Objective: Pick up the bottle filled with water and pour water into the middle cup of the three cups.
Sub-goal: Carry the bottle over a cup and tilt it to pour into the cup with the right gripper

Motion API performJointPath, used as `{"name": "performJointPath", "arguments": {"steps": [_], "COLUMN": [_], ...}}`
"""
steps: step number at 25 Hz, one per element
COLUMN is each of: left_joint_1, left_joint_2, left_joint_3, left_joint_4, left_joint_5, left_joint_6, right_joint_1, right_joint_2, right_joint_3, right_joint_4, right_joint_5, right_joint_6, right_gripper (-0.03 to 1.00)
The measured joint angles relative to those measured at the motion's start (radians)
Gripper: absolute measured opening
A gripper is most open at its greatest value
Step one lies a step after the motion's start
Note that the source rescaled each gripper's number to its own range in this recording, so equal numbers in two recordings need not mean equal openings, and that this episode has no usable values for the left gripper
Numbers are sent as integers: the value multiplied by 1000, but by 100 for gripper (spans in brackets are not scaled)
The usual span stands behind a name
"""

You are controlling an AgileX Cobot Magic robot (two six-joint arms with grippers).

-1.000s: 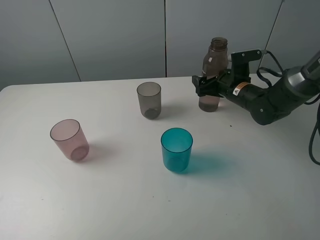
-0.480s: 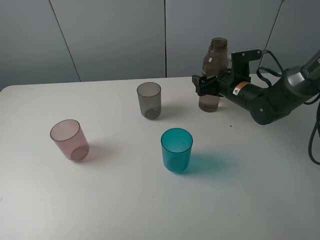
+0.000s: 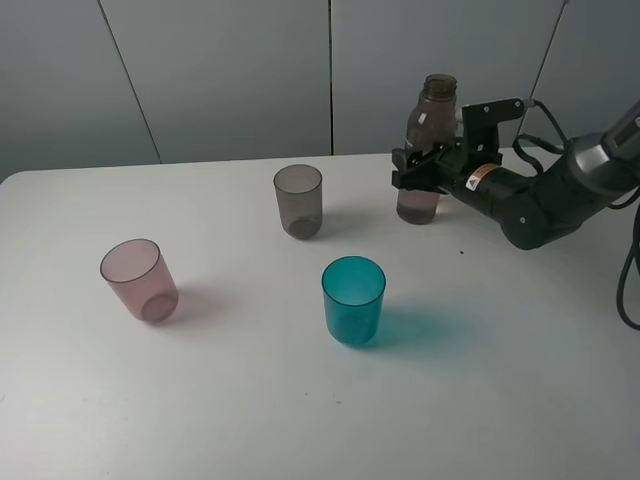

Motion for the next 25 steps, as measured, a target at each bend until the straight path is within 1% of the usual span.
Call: {"name": "performJointPath", "arguments": {"steps": [7, 8, 11, 13, 15, 17, 20, 25], "left_joint_1": [0, 0, 0, 0, 0, 0, 0, 0], "left_joint_2": [0, 0, 0, 0, 0, 0, 0, 0], "left_joint_3": [0, 0, 0, 0, 0, 0, 0, 0], "left_joint_4": [0, 0, 0, 0, 0, 0, 0, 0], "left_joint_5": [0, 0, 0, 0, 0, 0, 0, 0], "left_joint_6": [0, 0, 0, 0, 0, 0, 0, 0], "right_joint_1": [0, 0, 1, 7, 28, 63, 130, 226], "right_joint_2": [-6, -17, -78, -122, -158, -184, -192, -192], "right_joint_3": [-2, -2, -2, -2, -2, -12, -45, -105], "right_joint_4": [2, 2, 4, 31, 92, 156, 267, 469], "right_joint_5": [15, 40, 181, 243, 262, 267, 269, 292], "right_joint_6": [15, 15, 16, -10, -79, -175, -338, -662], "right_gripper": [5, 5, 3, 1, 1, 0, 0, 0]}}
